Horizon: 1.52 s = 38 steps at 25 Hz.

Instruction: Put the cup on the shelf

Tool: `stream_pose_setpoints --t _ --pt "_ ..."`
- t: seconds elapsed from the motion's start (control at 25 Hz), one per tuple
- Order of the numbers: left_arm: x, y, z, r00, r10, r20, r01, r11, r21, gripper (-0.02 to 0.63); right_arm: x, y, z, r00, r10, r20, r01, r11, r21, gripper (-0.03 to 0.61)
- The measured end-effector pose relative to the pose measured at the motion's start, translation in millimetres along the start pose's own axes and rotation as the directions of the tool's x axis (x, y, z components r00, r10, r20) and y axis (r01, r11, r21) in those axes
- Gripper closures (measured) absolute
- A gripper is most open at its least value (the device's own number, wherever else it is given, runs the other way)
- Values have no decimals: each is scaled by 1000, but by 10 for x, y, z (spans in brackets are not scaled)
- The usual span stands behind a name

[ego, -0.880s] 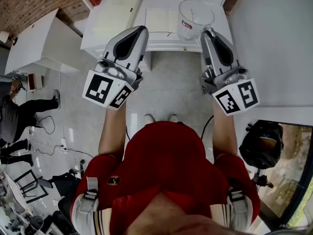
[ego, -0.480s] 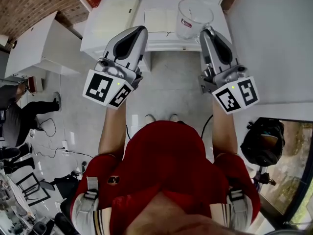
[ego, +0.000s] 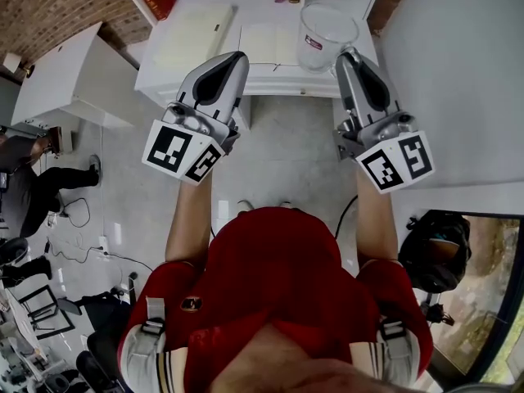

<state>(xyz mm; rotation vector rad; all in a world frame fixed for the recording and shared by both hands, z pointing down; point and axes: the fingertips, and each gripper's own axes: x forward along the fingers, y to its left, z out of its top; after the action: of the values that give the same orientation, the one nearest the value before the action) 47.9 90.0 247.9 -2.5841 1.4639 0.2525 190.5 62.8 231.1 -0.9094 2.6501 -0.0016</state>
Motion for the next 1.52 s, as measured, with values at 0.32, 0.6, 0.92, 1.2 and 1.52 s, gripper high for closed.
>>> stream_pose_setpoints --t 0.32,0.6,0.92,1.2,1.52 --pt "206 -179 16 999 35 6 -35 999 22 607 -150 -261 132 999 35 8 -35 999 -10 552" --pt "360 -135 -45 999 42 -6 -41 999 32 607 -59 -451 176 999 42 19 -41 999 -15 552" --pt "575 277 -159 1000 24 2 -24 999 25 607 293 -620 15 1000 23 17 -22 1000 -5 552" --pt "913 1011 -262 999 -33 33 33 999 10 607 992 -797 -77 999 -24 29 26 998 -50 552" --pt "1336 2227 -287 990 -132 43 131 991 22 607 2241 -1015 -233 993 -104 50 107 992 -61 552"
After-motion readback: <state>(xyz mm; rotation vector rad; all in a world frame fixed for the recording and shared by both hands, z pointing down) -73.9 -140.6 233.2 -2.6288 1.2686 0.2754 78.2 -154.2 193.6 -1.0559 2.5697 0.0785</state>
